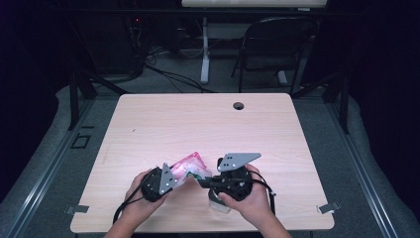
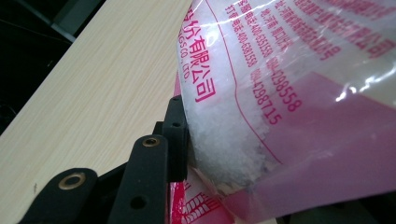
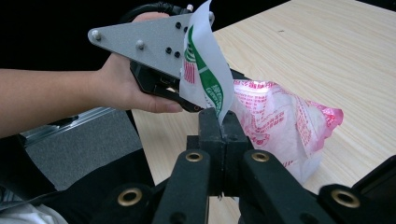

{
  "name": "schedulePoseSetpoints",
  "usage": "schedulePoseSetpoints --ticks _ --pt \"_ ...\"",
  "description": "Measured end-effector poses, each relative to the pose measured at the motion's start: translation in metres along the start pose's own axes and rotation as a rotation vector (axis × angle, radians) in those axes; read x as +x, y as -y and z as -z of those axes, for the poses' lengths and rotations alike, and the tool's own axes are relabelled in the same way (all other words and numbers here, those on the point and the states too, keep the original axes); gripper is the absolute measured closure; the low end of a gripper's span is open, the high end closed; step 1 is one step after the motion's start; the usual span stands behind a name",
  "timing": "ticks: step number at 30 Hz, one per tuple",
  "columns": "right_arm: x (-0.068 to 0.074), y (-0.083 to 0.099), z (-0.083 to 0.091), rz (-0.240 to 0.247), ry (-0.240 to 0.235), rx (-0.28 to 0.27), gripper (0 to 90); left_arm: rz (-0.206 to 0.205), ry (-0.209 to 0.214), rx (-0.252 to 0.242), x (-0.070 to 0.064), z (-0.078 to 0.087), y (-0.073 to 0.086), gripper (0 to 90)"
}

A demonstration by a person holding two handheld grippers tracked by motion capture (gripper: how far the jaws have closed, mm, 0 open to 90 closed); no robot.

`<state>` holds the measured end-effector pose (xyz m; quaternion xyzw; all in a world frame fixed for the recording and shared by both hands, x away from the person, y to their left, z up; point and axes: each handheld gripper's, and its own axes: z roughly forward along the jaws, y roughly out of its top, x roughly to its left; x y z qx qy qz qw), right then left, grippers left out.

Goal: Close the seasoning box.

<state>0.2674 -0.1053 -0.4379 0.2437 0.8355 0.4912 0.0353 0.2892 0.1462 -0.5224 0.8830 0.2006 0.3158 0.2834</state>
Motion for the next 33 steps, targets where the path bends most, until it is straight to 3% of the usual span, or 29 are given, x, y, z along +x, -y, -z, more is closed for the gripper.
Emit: schedulePoseSetpoints --ticks 22,33 --pt "-0.002 0.004 0.006 -0.009 -0.028 0.034 90.0 -0.124 -0.074 0.033 0.003 0.007 -0.017 68.7" --pt "-0.004 0.006 0.007 -0.016 -0.038 0.056 90.0 -0.155 -0.088 0.037 0.002 0.007 -0.023 68.8"
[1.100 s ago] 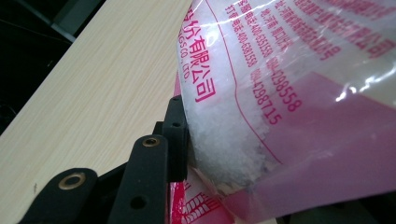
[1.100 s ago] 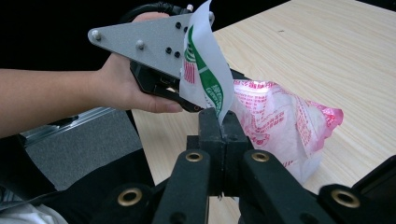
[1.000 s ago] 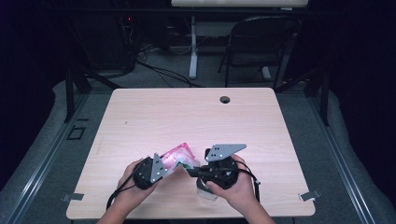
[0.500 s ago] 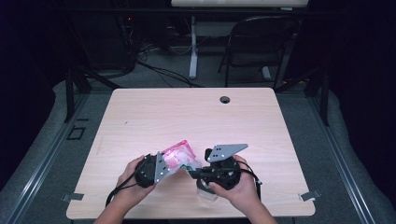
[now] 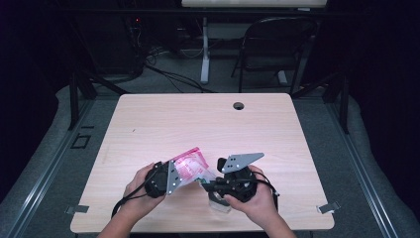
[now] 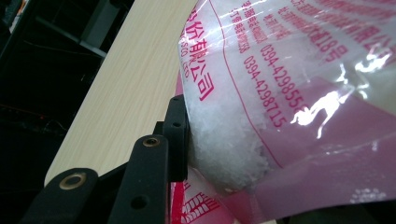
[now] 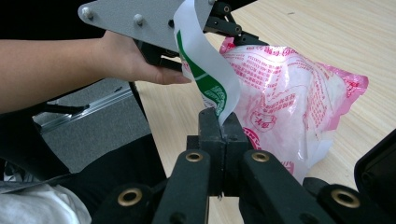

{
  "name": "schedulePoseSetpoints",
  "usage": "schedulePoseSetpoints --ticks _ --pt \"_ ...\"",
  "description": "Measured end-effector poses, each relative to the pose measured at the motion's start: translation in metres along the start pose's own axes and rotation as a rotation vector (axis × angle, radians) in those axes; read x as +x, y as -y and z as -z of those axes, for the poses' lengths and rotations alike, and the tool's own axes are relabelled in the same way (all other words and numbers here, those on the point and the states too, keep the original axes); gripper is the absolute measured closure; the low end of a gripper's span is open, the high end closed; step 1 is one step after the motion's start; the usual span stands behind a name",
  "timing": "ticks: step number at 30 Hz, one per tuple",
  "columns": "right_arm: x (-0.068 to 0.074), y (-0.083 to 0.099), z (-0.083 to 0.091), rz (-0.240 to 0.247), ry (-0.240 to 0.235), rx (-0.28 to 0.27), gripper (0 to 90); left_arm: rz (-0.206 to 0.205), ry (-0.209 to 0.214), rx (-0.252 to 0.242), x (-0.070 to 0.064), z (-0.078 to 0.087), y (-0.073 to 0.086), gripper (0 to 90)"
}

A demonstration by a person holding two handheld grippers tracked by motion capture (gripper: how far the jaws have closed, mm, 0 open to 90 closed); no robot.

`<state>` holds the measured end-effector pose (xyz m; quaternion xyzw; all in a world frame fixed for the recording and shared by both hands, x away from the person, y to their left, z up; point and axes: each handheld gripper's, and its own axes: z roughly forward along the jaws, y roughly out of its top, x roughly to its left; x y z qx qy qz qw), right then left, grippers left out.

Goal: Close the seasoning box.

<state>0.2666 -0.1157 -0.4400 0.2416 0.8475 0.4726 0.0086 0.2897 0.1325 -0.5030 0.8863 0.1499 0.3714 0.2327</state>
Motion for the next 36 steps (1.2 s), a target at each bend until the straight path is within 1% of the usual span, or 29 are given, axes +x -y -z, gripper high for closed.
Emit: schedulePoseSetpoints --ticks 2,6,8,11,17,19,24,29,30,36 --pt "0.0 0.0 0.0 -0.002 -0.003 0.002 90.0 -0.01 -0.005 0.0 0.0 0.0 -0.001 68.8" --pt "0.0 0.0 0.001 -0.003 -0.005 0.008 90.0 -0.01 -0.007 -0.002 0.001 0.0 -0.003 68.8" --pt "-0.001 0.0 0.002 0.005 -0.011 0.021 90.0 -0.02 -0.013 -0.003 0.001 0.0 -0.004 68.8" --pt "0.0 0.0 0.001 0.007 -0.013 0.028 90.0 -0.035 -0.017 0.004 0.002 0.001 -0.006 68.8" --pt "0.001 0.0 0.002 0.013 -0.018 0.038 90.0 -0.045 -0.028 -0.005 0.002 0.001 -0.009 68.9" --pt "0.001 0.0 0.002 0.013 -0.021 0.041 90.0 -0.061 -0.037 -0.004 0.002 0.002 -0.01 68.9" --pt "0.001 -0.001 0.004 0.012 -0.025 0.042 90.0 -0.071 -0.048 -0.005 0.003 0.004 -0.014 69.0" --pt "0.001 -0.001 0.005 0.016 -0.024 0.054 90.0 -0.088 -0.057 -0.004 0.003 0.004 -0.016 69.0" --pt "0.001 -0.001 0.005 0.022 -0.024 0.063 90.0 -0.09 -0.059 -0.005 0.003 0.004 -0.017 69.0" --pt "0.001 0.0 0.005 0.017 -0.029 0.068 90.0 -0.121 -0.081 -0.002 0.004 0.005 -0.022 69.0"
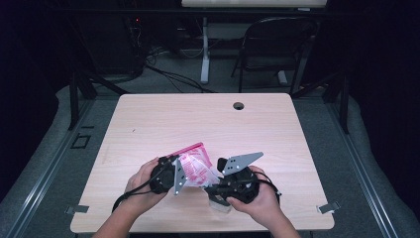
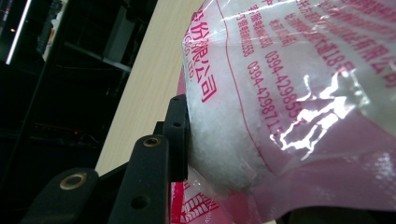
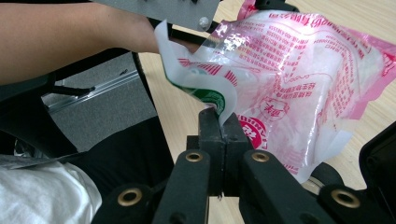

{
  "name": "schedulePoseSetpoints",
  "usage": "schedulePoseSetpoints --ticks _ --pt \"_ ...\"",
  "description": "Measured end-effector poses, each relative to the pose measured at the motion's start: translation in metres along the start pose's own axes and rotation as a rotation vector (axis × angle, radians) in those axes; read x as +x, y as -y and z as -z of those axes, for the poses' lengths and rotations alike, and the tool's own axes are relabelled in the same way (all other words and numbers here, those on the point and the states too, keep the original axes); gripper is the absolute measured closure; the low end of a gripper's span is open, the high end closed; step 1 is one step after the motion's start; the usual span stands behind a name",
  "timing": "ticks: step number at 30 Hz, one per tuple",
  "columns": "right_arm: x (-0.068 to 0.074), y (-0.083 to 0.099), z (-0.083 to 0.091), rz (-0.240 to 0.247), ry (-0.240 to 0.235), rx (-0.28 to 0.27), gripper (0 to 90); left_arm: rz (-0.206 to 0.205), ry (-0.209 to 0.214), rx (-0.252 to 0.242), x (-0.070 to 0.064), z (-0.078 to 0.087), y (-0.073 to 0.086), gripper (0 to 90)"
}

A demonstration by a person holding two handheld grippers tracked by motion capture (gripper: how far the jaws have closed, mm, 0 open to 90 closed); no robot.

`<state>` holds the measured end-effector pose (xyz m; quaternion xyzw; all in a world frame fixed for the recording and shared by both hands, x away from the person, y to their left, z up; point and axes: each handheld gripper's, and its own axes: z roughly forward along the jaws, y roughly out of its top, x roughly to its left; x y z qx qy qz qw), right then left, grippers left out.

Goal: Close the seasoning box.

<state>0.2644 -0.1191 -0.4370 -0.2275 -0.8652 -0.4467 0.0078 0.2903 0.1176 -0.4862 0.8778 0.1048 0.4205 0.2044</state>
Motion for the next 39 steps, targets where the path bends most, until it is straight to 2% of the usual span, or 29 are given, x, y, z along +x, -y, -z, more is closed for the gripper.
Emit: schedulePoseSetpoints --ticks 4,5,6,8,16,39 --pt "0.0 0.0 0.001 0.0 -0.005 0.007 90.0 -0.012 -0.017 -0.004 0.0 0.002 -0.003 69.1" --pt "0.0 0.001 0.001 0.0 -0.004 0.007 90.0 -0.026 -0.018 0.002 0.001 0.002 -0.004 69.1" --pt "0.0 0.001 0.001 0.002 -0.005 0.012 90.0 -0.019 -0.026 -0.007 0.0 0.002 -0.005 69.1" --pt "0.0 0.001 0.001 0.002 -0.011 0.015 90.0 -0.046 -0.033 0.007 0.001 0.004 -0.007 69.1" --pt "-0.001 0.005 0.0 -0.007 -0.02 0.039 90.0 -0.087 -0.067 0.013 0.001 0.006 -0.013 69.3" --pt "-0.009 0.01 0.0 -0.038 -0.014 0.065 90.0 -0.116 -0.094 0.01 -0.002 0.003 -0.02 69.9"
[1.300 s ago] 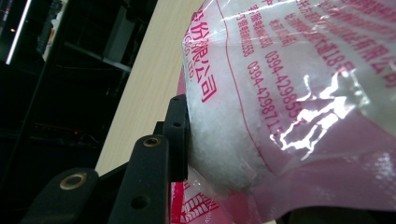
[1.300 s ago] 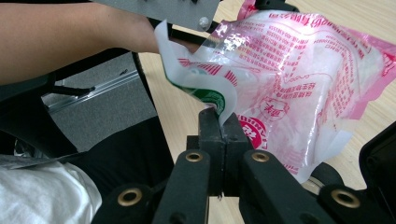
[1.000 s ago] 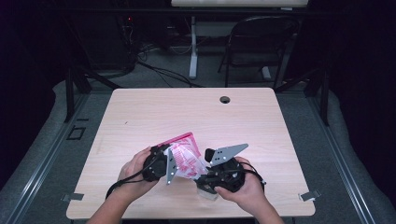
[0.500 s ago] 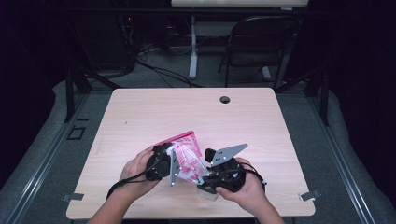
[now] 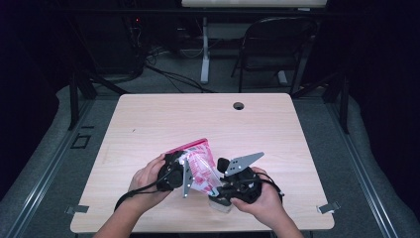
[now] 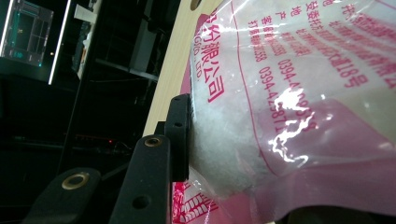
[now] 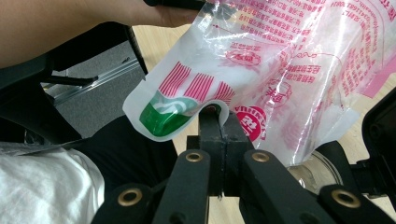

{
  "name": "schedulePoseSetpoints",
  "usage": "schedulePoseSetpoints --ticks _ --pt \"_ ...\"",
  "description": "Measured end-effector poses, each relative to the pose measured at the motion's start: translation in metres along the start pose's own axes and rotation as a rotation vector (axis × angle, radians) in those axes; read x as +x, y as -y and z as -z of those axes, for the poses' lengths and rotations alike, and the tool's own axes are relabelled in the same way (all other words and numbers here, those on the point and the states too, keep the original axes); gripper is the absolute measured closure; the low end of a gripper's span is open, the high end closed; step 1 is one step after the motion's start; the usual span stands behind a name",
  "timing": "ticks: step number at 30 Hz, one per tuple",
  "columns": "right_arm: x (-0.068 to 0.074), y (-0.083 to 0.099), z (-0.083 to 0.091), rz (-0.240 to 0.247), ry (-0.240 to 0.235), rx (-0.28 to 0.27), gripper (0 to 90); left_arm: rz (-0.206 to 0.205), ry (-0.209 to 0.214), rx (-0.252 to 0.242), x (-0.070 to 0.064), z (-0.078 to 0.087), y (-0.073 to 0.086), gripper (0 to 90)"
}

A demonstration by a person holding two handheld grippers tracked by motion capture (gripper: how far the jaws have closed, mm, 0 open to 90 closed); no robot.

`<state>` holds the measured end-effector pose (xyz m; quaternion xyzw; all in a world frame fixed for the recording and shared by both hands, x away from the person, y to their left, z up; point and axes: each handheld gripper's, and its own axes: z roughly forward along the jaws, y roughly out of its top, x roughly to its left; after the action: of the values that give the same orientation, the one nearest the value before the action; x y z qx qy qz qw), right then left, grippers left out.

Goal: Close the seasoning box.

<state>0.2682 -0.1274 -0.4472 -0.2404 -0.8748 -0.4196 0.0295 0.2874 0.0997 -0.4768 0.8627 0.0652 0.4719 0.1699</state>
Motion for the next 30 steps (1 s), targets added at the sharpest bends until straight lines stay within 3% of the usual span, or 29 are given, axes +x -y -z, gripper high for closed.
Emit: schedulePoseSetpoints --ticks 12,30 --pt "-0.0059 0.0041 -0.0007 -0.019 0.003 0.012 90.0 -0.037 -0.017 0.01 -0.0036 -0.001 -0.002 70.0" --pt "-0.0097 0.0064 0.0005 -0.029 -0.006 0.026 90.0 -0.056 -0.048 -0.001 -0.0055 0.0028 -0.0043 70.3"
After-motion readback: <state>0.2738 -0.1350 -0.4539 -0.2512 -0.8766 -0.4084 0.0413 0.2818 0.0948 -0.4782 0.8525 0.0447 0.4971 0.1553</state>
